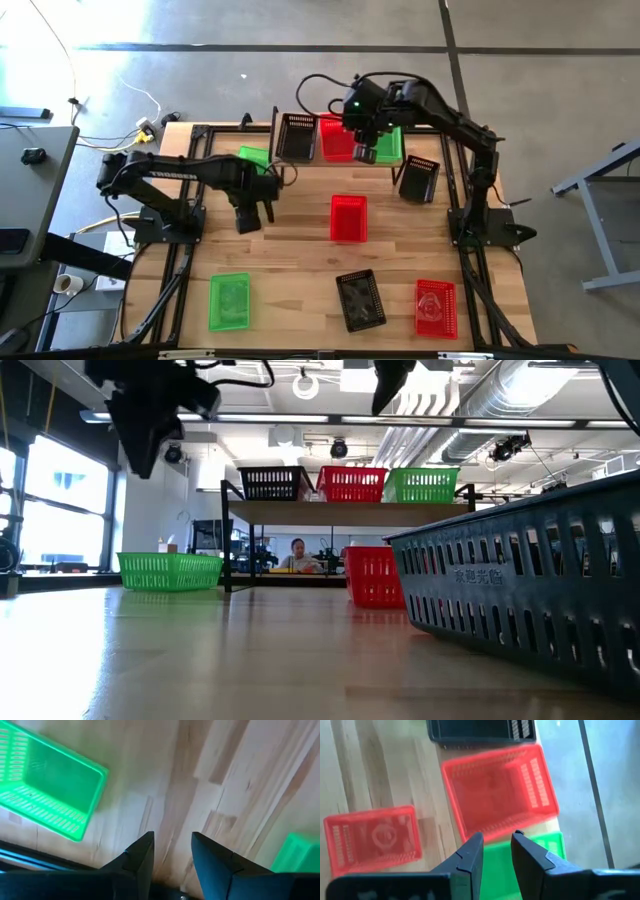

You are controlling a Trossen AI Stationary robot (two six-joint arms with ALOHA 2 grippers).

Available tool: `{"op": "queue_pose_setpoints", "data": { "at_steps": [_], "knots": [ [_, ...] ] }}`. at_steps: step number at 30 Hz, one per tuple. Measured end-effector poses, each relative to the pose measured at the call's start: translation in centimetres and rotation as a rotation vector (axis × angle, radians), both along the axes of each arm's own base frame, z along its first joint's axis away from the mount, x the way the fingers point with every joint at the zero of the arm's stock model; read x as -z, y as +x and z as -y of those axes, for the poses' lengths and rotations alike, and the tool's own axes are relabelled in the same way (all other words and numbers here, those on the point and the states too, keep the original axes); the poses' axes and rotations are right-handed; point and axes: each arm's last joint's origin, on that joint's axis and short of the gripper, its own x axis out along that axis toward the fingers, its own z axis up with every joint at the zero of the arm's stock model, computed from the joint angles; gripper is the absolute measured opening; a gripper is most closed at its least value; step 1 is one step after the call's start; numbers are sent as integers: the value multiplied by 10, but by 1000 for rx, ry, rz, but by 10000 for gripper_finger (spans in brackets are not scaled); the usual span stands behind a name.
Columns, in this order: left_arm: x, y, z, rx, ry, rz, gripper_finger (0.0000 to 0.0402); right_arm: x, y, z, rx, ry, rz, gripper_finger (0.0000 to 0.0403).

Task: Stack baskets on shelf by color
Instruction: Stack the top green bin on the green bin on the shelf

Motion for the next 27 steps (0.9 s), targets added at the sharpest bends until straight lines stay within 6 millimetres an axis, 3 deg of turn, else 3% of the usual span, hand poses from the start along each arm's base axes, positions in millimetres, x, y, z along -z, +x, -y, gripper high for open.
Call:
{"op": "queue_pose_setpoints", "data": {
  "at_steps": [7,16,20,27],
  "knots": [
    [13,-22,16,97,73,-11,122,-8,-13,-4,43,6,0,85],
    [16,-54,21,132,317,210,122,-9,-13,-5,41,10,6,85],
    [24,-55,24,189,366,256,122,-9,-13,-5,41,9,9,85],
    [55,-58,24,248,549,153,122,-9,-13,-5,41,9,10,85]
  ]
}}
